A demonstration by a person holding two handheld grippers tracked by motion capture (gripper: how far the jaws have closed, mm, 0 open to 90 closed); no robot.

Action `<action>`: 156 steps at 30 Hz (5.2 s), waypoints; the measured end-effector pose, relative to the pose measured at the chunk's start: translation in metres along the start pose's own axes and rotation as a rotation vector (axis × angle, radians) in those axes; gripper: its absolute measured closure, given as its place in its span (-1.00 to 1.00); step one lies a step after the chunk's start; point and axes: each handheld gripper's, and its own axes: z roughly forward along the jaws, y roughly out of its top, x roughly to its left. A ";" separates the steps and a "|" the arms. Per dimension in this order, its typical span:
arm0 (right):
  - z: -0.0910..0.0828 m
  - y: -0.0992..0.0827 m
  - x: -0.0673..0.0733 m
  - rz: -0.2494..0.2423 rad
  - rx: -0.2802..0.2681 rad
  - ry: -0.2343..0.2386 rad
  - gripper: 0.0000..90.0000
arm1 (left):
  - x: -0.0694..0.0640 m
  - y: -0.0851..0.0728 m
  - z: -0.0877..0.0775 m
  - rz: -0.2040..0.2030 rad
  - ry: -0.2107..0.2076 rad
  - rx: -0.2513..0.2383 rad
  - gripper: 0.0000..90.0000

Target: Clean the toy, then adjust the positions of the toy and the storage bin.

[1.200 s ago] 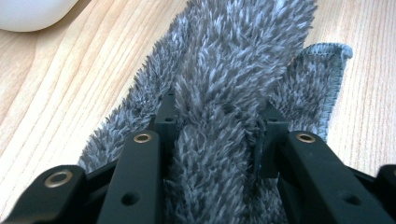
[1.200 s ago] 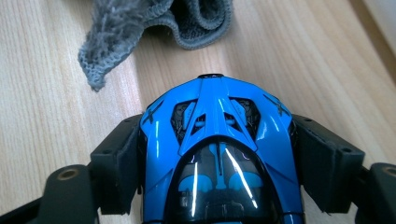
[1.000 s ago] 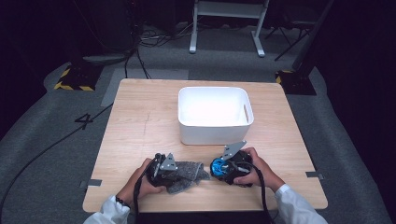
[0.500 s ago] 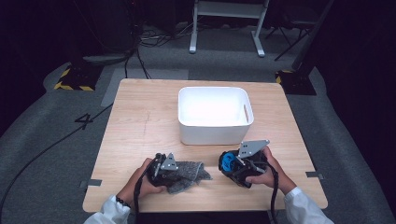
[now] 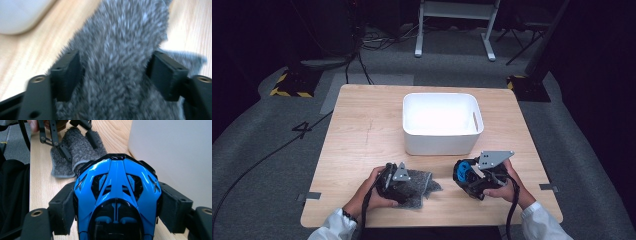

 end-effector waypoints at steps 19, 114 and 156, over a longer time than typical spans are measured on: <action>0.000 -0.003 0.002 -0.013 0.005 0.005 -0.43 | 0.007 0.016 0.019 0.019 -0.020 0.097 0.20; -0.019 0.005 -0.008 0.032 -0.271 -0.013 -0.43 | -0.037 0.090 -0.017 0.131 -0.125 -0.453 0.57; -0.027 0.007 -0.010 0.092 -0.306 -0.075 -0.43 | -0.041 0.077 0.011 0.146 -0.151 -0.319 0.57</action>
